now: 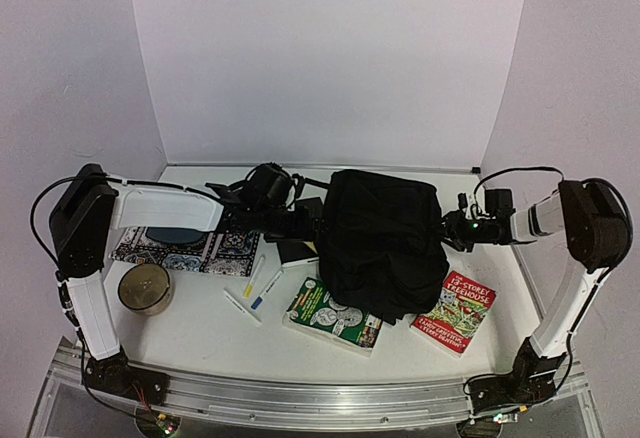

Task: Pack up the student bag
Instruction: Pick up the book from the student bag.

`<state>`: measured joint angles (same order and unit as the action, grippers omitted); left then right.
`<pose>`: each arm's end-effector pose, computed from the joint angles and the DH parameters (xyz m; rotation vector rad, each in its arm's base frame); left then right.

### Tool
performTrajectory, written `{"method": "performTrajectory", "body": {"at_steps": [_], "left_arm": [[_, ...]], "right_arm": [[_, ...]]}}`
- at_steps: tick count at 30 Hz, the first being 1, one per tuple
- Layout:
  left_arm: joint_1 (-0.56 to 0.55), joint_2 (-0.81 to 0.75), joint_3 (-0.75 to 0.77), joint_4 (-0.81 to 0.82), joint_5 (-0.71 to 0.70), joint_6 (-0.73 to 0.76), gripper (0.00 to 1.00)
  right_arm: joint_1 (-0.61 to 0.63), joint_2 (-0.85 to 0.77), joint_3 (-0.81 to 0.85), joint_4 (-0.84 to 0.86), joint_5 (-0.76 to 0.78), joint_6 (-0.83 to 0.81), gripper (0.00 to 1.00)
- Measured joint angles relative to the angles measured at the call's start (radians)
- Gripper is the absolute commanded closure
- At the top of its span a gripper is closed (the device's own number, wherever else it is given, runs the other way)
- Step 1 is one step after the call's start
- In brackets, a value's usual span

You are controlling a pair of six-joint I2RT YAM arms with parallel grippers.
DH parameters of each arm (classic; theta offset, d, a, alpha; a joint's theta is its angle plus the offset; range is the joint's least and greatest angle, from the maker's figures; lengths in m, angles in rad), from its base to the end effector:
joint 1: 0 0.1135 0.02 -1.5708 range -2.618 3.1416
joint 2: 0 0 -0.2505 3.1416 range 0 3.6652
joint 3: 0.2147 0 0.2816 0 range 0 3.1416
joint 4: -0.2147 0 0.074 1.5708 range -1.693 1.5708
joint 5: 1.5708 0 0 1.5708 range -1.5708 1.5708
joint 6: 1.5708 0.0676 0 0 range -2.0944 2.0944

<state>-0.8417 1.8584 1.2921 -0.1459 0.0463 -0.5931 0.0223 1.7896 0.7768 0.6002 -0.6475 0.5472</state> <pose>0.3058 -0.3470 0.1642 0.3246 2.3915 -0.7684 0.3871 0.0494 0.1051 0.0944 2.0310 1.0044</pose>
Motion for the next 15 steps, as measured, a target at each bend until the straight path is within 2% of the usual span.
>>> {"method": "performTrajectory", "body": {"at_steps": [5, 10, 15], "left_arm": [[0.000, 0.001, -0.019, 0.004, -0.015, 0.023, 0.01], [0.000, 0.002, -0.025, 0.008, -0.039, 0.056, 0.01], [-0.001, -0.023, -0.029, -0.004, -0.109, 0.122, 0.01]], "right_arm": [[0.011, 0.005, 0.008, 0.026, -0.051, -0.003, 0.99], [0.025, -0.014, 0.008, 0.019, -0.058, -0.007, 1.00], [0.083, -0.126, 0.007, -0.013, -0.057, -0.009, 1.00]]}}
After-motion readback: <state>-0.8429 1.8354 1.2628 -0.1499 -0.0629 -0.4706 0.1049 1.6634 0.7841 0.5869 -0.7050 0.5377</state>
